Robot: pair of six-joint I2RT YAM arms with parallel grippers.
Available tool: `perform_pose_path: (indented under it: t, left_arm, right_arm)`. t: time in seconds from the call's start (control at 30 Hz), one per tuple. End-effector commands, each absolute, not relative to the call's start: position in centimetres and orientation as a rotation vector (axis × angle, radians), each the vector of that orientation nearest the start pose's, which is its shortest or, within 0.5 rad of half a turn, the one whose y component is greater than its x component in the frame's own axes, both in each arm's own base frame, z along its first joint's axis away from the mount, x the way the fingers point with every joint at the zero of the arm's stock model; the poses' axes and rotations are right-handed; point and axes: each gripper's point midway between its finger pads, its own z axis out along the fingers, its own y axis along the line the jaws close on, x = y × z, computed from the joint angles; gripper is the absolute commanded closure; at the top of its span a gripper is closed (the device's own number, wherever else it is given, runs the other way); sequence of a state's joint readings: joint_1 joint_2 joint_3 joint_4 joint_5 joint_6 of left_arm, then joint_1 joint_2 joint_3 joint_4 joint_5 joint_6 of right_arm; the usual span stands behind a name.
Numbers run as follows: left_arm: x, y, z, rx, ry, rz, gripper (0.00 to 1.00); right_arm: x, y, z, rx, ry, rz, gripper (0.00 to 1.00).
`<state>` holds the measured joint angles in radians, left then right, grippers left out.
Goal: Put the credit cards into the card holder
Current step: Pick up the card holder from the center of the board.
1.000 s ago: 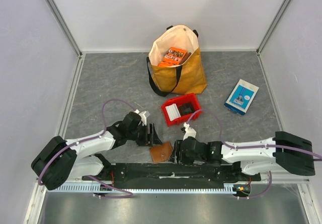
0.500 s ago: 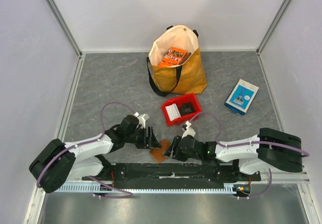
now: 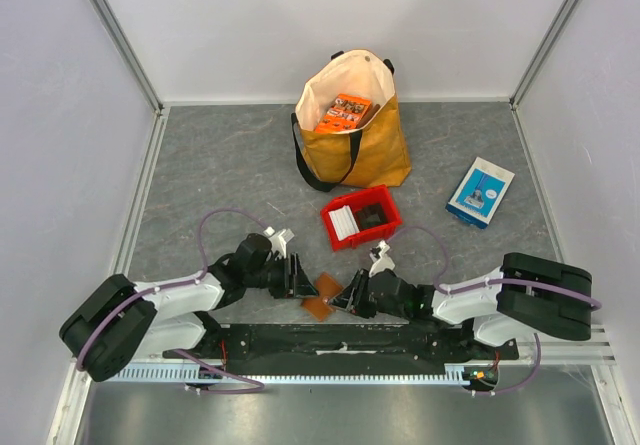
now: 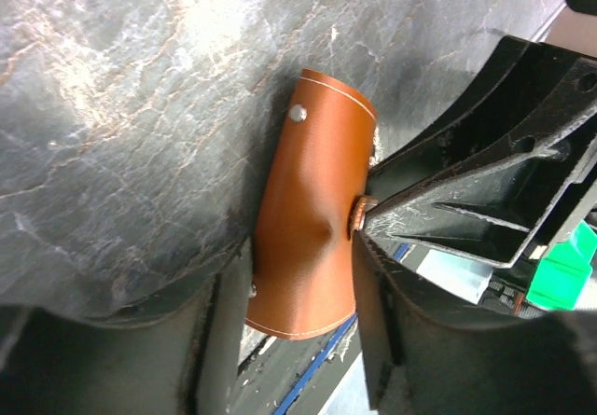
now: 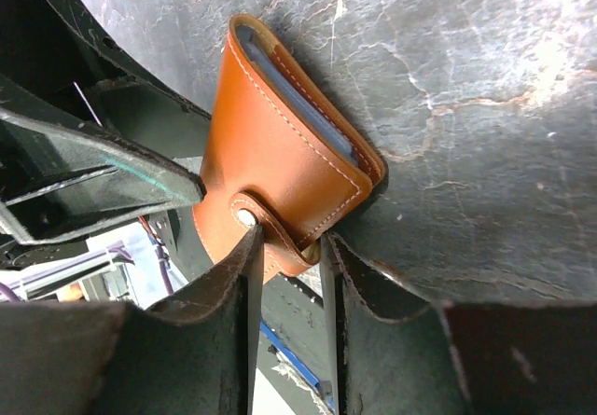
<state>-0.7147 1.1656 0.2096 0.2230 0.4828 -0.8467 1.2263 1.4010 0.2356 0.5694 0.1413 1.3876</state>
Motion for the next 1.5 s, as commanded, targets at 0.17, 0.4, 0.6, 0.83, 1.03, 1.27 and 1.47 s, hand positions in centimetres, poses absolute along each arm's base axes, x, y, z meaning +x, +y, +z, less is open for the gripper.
perform_pose_path:
  t: [0.17, 0.4, 0.6, 0.83, 1.03, 1.27, 1.47]
  left_arm:
    - [8.7, -23.2, 0.2, 0.085, 2.752, -1.222, 0.58]
    - [10.0, -22.6, 0.5, 0.057, 2.72, -1.12, 0.37]
    - [11.2, -21.8, 1.0, -0.03, 2.655, -1.056, 0.24]
    - [11.6, -23.0, 2.3, -0.082, 2.537, -1.22, 0.2]
    - [11.8, -25.5, 7.1, 0.039, 2.307, -1.507, 0.18]
    - [11.4, -26.8, 10.5, 0.188, 2.164, -1.662, 0.18]
    - [10.5, -27.3, 12.4, 0.276, 2.067, -1.773, 0.29]
  right_arm:
    - [12.1, 31.4, 3.7, 0.253, 2.346, 1.143, 0.89]
    - [12.4, 30.5, 4.2, 0.184, 2.328, 1.083, 1.0]
    - [12.2, 29.7, 6.0, 0.139, 2.245, 1.149, 1.0]
    - [11.2, 29.0, 8.2, 0.083, 2.165, 1.268, 1.0]
    - [10.8, 28.8, 10.2, 0.037, 2.101, 1.33, 1.0]
    - [10.5, 29.5, 12.4, -0.007, 2.046, 1.396, 1.0]
    - [10.5, 29.7, 12.7, -0.019, 2.035, 1.406, 1.0]
